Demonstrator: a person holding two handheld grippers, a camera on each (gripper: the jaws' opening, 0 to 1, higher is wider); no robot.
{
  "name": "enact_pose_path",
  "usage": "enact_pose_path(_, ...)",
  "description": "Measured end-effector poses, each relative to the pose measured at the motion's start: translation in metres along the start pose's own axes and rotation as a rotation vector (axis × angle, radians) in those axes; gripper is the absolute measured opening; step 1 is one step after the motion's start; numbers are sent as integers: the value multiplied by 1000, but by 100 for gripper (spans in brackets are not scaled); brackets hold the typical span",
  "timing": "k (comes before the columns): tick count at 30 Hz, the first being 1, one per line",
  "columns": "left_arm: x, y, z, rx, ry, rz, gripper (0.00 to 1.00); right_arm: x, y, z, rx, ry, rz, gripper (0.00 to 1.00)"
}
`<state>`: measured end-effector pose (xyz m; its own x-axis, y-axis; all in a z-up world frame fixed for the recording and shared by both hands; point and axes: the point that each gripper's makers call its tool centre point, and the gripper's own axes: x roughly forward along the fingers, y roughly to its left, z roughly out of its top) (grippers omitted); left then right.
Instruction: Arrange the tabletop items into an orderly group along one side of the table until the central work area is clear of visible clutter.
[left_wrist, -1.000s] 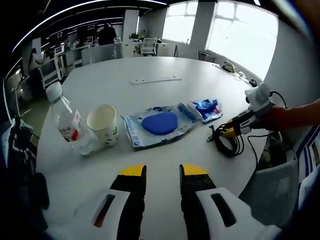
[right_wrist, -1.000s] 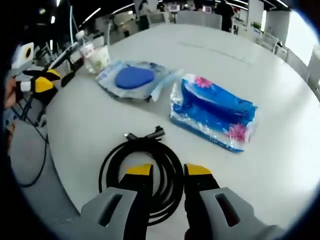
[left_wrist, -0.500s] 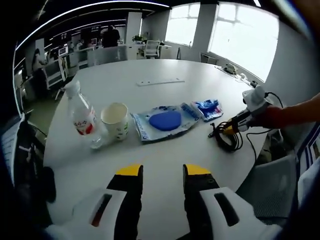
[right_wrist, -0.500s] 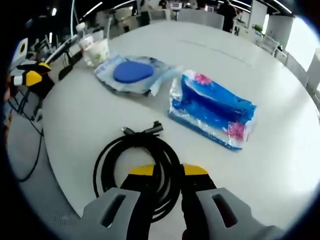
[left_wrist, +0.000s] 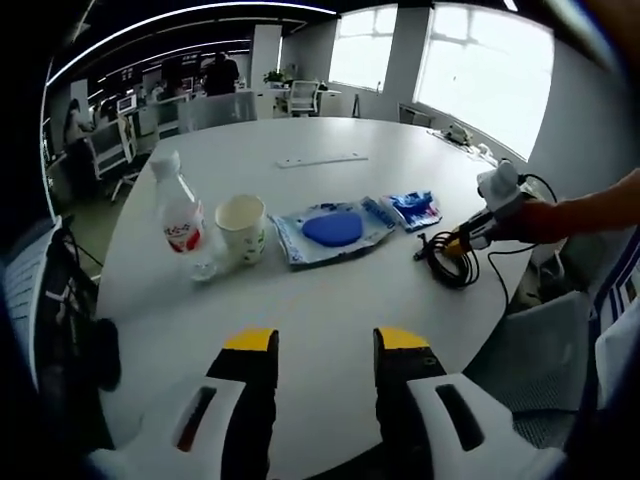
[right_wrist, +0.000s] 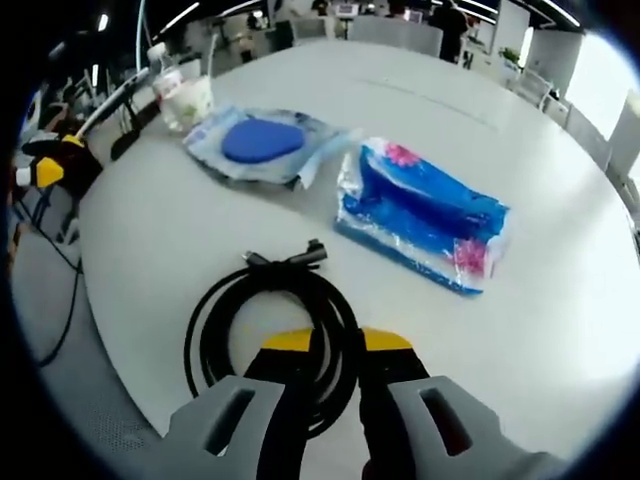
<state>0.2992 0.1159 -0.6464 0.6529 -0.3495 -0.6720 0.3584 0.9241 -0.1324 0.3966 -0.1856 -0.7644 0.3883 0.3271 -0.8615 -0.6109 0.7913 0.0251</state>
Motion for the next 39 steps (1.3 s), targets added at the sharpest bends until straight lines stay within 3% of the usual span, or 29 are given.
enact_pose_path(25, -7, 8, 7, -32, -32, 16, 35, -8, 2, 8, -24, -11, -22, 6)
enact_pose_path(39, -1, 9, 11, -40, -43, 9, 35, -19, 12, 35, -75, -67, -15, 4)
